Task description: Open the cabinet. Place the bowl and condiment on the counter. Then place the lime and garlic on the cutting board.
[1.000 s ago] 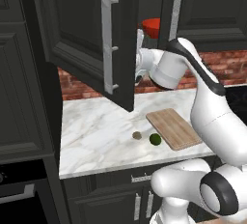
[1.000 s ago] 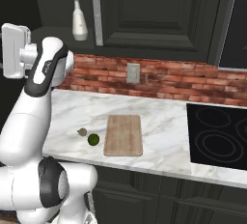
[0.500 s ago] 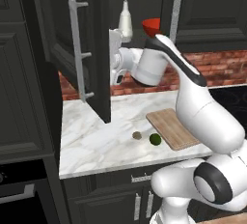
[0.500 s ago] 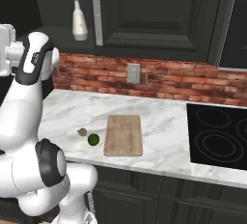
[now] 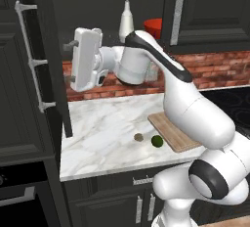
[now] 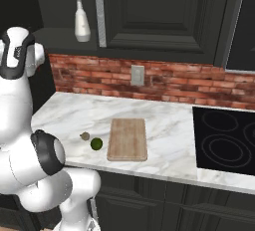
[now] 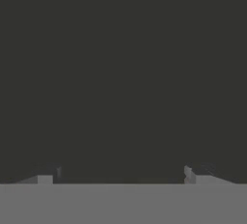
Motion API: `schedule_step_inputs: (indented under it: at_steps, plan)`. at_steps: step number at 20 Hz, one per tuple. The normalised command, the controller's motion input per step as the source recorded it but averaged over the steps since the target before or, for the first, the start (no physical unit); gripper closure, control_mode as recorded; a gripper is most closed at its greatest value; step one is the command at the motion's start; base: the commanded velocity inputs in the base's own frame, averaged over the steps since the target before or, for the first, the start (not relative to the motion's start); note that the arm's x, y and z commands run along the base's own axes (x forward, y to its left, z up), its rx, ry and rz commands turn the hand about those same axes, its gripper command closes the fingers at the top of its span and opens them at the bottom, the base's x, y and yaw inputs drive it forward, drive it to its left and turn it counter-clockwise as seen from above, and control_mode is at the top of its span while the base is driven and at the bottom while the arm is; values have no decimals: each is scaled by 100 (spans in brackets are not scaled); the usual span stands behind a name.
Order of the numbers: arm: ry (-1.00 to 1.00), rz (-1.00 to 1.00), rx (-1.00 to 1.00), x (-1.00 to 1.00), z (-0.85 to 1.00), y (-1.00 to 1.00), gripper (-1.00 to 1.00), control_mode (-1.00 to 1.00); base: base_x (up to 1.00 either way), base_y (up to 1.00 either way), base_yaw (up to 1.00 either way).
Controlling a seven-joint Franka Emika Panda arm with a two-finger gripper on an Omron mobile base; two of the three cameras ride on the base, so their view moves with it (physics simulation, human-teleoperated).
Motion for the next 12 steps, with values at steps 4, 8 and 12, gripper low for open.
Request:
schedule_step_inputs:
  at_steps: [4,8,12]
  plan:
    - [-19,0,-6,0,1,47,-100,-100,0,0,0]
    - [-25,0,-7,-3,15,19,-100,-100,0,0,0]
    - [-28,-2,-7,-6,14,9,-100,-100,0,0,0]
